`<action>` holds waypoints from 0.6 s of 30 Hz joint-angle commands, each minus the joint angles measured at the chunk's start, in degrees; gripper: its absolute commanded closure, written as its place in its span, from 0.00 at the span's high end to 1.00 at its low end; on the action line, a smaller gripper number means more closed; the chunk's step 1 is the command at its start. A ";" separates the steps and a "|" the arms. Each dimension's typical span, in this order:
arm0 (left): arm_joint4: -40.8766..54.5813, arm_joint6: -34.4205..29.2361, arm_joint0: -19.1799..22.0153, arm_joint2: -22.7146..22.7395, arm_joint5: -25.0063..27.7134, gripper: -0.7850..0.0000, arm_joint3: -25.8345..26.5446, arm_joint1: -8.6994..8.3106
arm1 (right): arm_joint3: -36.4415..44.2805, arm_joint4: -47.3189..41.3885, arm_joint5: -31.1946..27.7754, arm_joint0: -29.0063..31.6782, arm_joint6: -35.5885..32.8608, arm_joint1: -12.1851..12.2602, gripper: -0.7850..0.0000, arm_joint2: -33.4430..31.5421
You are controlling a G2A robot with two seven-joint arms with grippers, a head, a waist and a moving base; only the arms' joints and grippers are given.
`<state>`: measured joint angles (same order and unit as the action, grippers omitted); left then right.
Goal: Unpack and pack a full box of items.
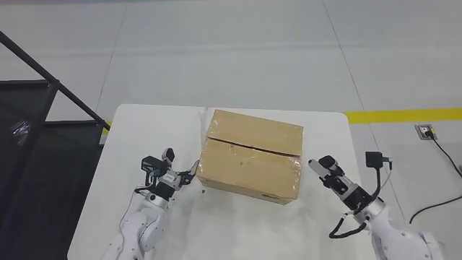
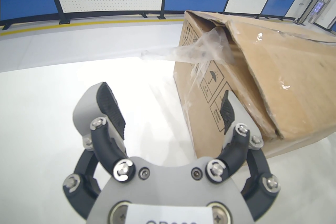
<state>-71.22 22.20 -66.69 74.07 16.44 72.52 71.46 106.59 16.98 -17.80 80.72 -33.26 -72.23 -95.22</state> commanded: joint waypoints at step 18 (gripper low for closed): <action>-1.20 1.94 -7.03 3.51 2.70 1.00 5.42 -1.02 | -13.54 -3.29 0.04 -13.78 -15.03 1.79 1.00 4.16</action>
<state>-73.09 23.94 -73.57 77.27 19.48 77.84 70.43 94.06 14.43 -17.08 67.77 -47.31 -70.51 -91.45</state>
